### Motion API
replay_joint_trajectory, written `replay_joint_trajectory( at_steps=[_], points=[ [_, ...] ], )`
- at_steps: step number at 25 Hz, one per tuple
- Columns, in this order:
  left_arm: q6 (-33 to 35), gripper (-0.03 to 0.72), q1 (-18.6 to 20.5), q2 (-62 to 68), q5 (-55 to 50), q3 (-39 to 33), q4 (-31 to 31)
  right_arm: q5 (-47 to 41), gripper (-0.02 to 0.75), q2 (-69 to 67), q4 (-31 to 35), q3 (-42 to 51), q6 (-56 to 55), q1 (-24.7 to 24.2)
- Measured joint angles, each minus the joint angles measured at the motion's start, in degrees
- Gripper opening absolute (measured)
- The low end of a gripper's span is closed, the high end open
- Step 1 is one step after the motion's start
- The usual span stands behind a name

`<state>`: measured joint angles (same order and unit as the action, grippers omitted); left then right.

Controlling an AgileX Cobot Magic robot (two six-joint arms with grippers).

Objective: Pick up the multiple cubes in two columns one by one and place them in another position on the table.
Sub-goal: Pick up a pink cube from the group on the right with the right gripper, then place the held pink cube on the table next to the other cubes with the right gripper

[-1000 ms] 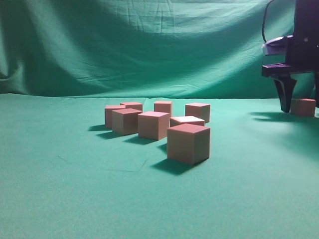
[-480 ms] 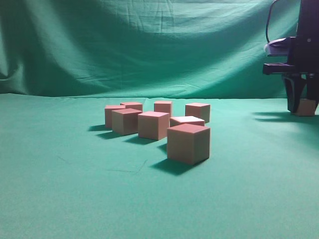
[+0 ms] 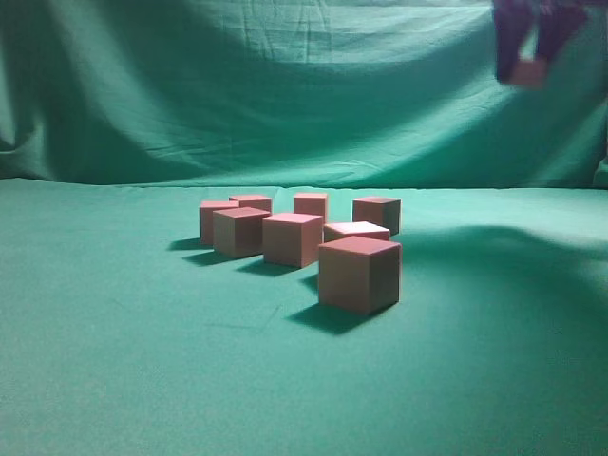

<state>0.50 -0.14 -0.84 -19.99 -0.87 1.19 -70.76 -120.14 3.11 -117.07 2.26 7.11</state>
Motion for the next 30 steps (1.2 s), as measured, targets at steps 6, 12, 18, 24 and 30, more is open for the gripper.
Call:
replay_joint_trajectory(
  at_steps=[6, 12, 18, 24, 30],
  points=[
    [0.0, 0.0, 0.0, 0.0, 0.0, 0.0, 0.0, -0.48, 0.252, 11.13, 0.53, 0.72, -0.48, 10.16],
    [0.0, 0.0, 0.0, 0.0, 0.0, 0.0, 0.0, -0.7, 0.252, 19.45, 0.86, 10.89, 3.71, 24.5],
    [0.0, 0.0, 0.0, 0.0, 0.0, 0.0, 0.0, -0.79, 0.252, 20.86, 1.08, 23.21, 8.43, 37.53],
    [0.0, 0.0, 0.0, 0.0, 0.0, 0.0, 0.0, -0.57, 0.252, 20.86, 1.08, 28.81, 12.98, 47.51],
    [0.0, 0.0, 0.0, 0.0, 0.0, 0.0, 0.0, -0.29, 0.252, 19.26, 1.27, 29.02, 19.18, 50.68]
  ],
)
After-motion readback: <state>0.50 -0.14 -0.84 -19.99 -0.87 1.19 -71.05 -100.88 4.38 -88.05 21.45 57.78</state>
